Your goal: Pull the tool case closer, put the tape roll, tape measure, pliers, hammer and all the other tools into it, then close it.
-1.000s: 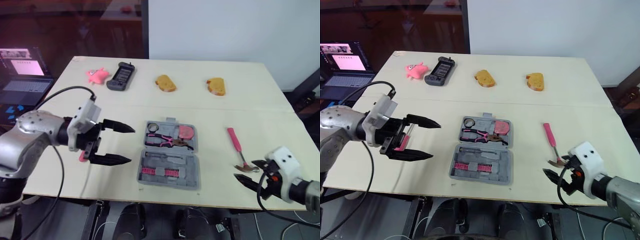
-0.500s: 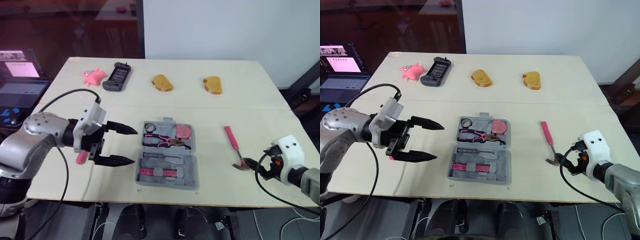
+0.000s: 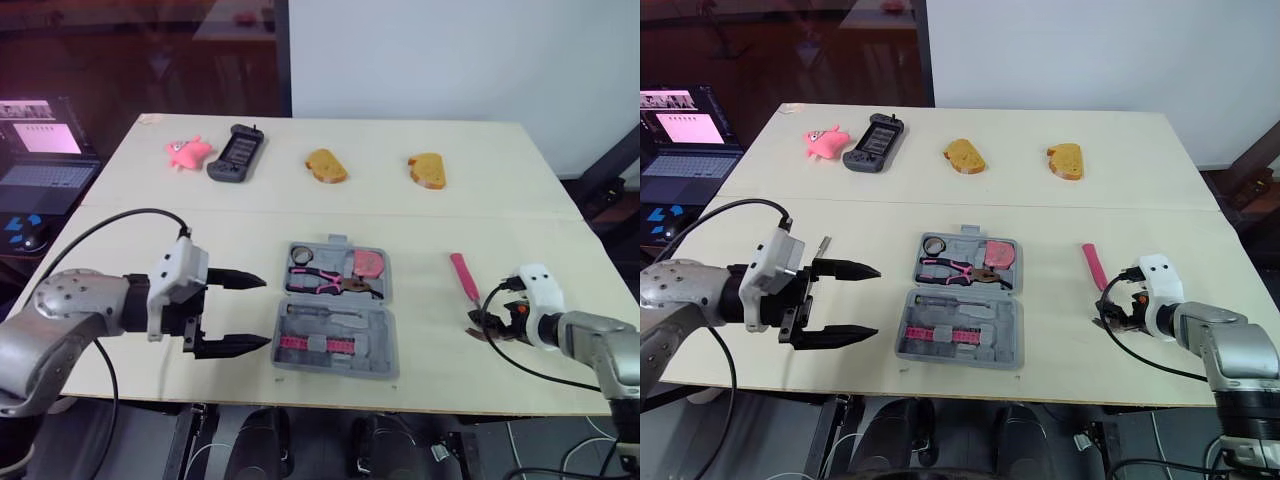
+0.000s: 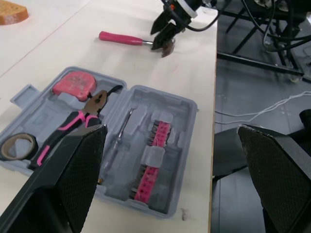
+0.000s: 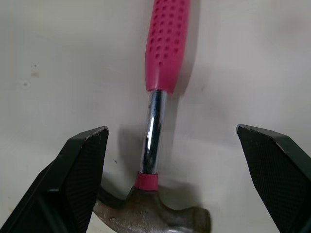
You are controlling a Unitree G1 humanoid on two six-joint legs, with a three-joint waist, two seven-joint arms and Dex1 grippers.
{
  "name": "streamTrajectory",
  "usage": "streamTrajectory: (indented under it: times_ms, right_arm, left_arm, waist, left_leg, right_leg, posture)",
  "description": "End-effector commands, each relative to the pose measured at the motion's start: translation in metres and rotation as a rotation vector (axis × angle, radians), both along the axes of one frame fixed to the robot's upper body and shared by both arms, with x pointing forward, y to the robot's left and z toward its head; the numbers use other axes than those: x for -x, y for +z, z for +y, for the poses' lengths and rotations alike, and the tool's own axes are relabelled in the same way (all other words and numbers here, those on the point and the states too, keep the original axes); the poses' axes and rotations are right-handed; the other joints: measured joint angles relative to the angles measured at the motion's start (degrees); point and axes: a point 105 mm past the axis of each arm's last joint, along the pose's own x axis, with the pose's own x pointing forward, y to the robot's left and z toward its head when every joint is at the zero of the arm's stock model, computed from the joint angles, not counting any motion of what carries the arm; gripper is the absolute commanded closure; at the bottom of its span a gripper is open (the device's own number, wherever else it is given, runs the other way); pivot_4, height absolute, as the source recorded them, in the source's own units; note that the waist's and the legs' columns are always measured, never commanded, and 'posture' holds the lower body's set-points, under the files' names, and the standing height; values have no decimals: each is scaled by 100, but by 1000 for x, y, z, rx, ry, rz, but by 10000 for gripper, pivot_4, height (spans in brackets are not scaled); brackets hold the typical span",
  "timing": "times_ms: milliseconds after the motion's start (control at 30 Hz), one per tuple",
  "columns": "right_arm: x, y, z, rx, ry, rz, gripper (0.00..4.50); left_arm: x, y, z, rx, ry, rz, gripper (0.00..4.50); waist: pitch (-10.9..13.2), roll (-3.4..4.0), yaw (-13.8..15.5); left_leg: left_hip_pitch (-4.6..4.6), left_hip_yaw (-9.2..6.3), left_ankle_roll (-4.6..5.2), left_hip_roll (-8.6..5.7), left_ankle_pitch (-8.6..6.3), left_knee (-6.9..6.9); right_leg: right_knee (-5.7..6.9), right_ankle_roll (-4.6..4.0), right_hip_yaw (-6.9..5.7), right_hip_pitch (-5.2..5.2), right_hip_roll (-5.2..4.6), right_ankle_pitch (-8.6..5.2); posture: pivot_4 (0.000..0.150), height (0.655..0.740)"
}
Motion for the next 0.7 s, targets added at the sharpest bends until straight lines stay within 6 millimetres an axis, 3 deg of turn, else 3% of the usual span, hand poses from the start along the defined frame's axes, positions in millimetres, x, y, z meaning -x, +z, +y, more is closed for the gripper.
streamTrajectory:
  times_ms: [33, 67, 167, 400, 500, 700]
  right_arm:
    - [-7, 4, 1, 11, -1, -29, 563]
    - [-9, 3, 2, 1, -5, -29, 563]
    - [-10, -1, 3, -18, -26, -25, 8598]
    - [-5, -7, 3, -40, -59, -12, 44362]
    - [0, -8, 6, -44, -58, -1, 44792]
    - [-5, 11, 12, -47, -41, -64, 44792]
  left_arm:
    - [1, 11, 2, -9, 19, -70, 0]
    - [0, 11, 2, -9, 24, -71, 0]
    - [-1, 10, 2, -10, 28, -72, 0]
    - [-4, 9, 2, -10, 31, -78, 0]
    - [-5, 8, 3, -12, 30, -79, 0]
    - [-8, 4, 6, -15, 36, -78, 0]
  waist:
    - [0, 0, -8]
    - [0, 0, -10]
    - [0, 0, -20]
    - [-1, -1, -27]
    - [-2, -1, -4]
    - [-1, -1, -6]
  left_leg:
    - [0, 0, 0, 0, 0, 0]
    - [1, 0, 0, 0, 0, 0]
    - [1, 0, -1, 0, 1, 0]
    - [1, 2, -4, 1, 2, -1]
    - [2, 3, -3, 1, 2, -1]
    - [1, 2, 0, 1, 0, -1]
  right_leg:
    - [0, 0, 0, 0, 0, 0]
    - [0, 0, 0, 0, 0, 0]
    - [0, 0, 0, 0, 0, 0]
    - [1, 0, 0, 1, 2, 0]
    - [1, 0, 0, 2, 2, 0]
    - [1, 0, 0, 1, 1, 0]
  posture:
    - [1500, 7188]
    - [1500, 7188]
    - [1500, 7188]
    - [1500, 7188]
    - [1500, 7188]
    - [1500, 7188]
